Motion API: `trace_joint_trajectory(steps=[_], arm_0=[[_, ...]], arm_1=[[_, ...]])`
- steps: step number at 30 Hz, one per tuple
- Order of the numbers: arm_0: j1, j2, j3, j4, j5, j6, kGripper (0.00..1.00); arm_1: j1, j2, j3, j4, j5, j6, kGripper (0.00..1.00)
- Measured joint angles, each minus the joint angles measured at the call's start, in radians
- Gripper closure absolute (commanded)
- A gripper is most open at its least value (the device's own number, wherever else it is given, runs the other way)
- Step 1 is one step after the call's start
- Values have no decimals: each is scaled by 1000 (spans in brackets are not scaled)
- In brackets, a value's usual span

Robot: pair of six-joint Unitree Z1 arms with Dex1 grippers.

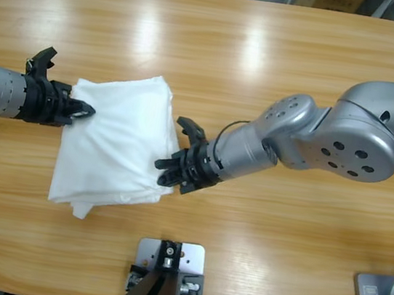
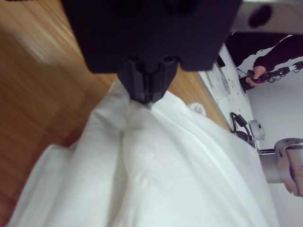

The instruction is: Fold clothes

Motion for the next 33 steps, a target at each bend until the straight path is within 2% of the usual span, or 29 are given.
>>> trace_joint_trajectory(steps=[2, 6, 9, 10, 11, 12, 14, 15, 17, 18, 20, 25, 29, 33], arm_0=[[52, -2, 0, -1, 0, 62, 1000], [215, -39, -7, -1, -10, 207, 1000], [274, -59, -9, -1, -24, 232, 1000], [283, -72, -9, 0, -25, 233, 1000], [288, -96, -9, 3, -29, 233, 1000], [290, -129, -10, 12, -36, 233, 961], [289, -213, -11, 44, -59, 233, 134], [286, -256, -11, 63, -78, 236, 23], [270, -323, -12, 115, -111, 290, 13], [258, -350, -14, 162, -120, 350, 42], [227, -371, -35, 266, -123, 493, 11], [82, -331, -223, 494, -67, 908, 9], [-56, -210, -358, 582, -45, 1125, 9], [-190, -107, -406, 623, -44, 1235, 10]], arm_1=[[0, -2, 1, 1, 0, 2, 1000], [0, -12, 17, 3, -5, 2, 1000], [0, -17, 26, 10, -8, 2, 1000], [0, -21, 33, 12, -10, 2, 308], [0, -28, 40, 14, -15, 2, 9], [0, -39, 44, 15, -30, 2, 0], [0, -72, 44, 15, -71, 1, 0], [0, -104, 38, 21, -87, 0, 0], [3, -188, 1, 105, -154, -2, 0], [6, -236, -32, 173, -210, -3, 0], [8, -327, -101, 328, -311, -10, 0], [11, -429, -222, 723, -501, -27, 0], [12, -450, -237, 900, -554, -27, 0], [12, -498, -234, 940, -559, -10, 0]])
